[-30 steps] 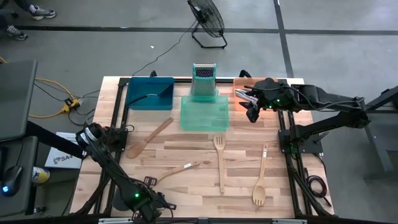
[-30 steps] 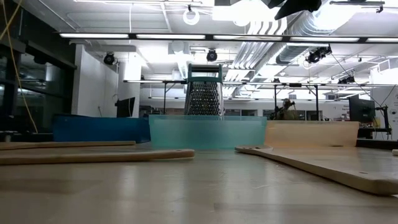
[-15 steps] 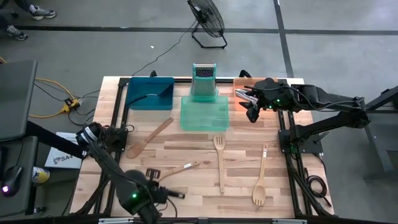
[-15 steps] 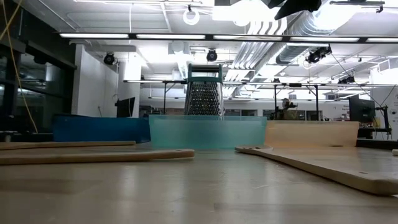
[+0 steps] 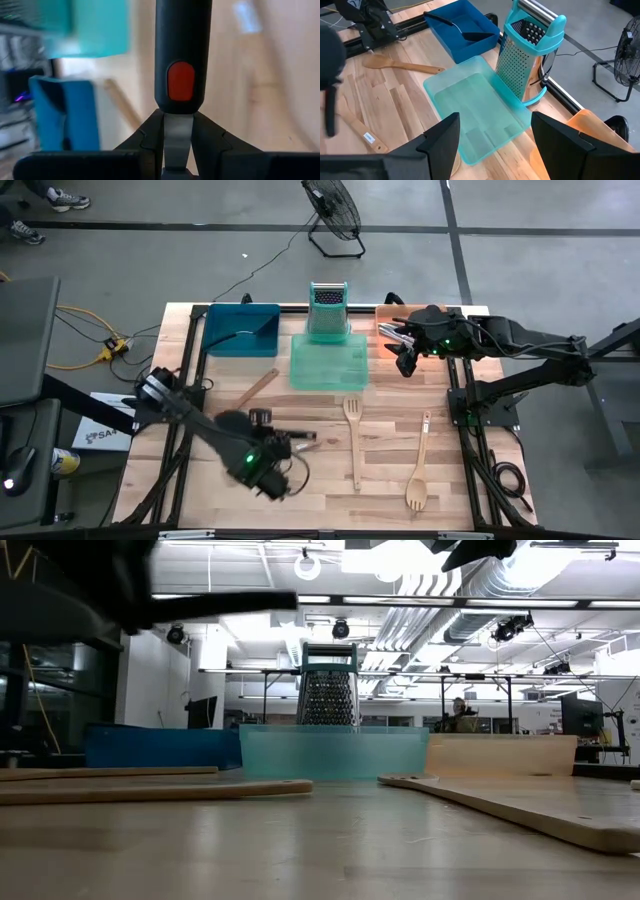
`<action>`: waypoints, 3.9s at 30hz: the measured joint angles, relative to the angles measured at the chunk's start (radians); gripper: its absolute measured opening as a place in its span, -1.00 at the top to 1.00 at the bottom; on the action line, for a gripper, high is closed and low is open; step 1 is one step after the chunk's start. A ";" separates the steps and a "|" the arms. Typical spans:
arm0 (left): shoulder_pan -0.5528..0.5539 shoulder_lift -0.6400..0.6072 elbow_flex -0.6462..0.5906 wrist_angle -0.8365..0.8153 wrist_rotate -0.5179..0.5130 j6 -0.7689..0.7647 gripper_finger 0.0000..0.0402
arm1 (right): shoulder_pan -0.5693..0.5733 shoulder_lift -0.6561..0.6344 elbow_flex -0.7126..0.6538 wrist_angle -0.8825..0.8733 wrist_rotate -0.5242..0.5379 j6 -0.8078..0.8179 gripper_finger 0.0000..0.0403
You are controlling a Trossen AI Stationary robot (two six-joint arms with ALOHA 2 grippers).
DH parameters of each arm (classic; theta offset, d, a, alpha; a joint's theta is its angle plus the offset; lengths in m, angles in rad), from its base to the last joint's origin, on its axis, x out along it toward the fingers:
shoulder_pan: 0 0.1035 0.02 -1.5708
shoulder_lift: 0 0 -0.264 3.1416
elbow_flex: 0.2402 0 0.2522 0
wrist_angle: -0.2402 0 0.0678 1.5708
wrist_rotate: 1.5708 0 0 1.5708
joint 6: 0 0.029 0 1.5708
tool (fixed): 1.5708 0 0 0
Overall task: Pick & Place Kitchen Items
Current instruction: Put the black spatula into the blue bin
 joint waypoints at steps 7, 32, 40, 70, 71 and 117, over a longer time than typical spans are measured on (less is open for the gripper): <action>0.159 0.000 0.000 -0.089 -0.113 -0.030 0.67 | 0.000 0.000 0.000 0.000 0.000 -0.026 -0.18; 0.648 -0.243 -0.048 -0.106 -0.562 -0.044 0.67 | 0.000 -0.004 0.000 -0.055 0.134 0.007 -0.18; 0.841 -0.275 -0.048 -0.057 -0.623 -0.079 0.67 | 0.000 -0.004 0.000 -0.052 0.200 0.008 -0.18; 1.311 -0.260 -0.421 0.887 -0.423 0.953 0.67 | -0.002 -0.004 0.000 -0.052 0.324 -0.018 -0.18; 1.325 -0.260 -0.432 0.891 -0.414 0.953 0.67 | -0.001 -0.004 0.000 -0.052 0.324 -0.018 -0.18; 1.390 -0.260 -0.682 1.042 -0.206 1.065 0.30 | -0.001 -0.003 0.000 -0.052 0.367 -0.018 -0.18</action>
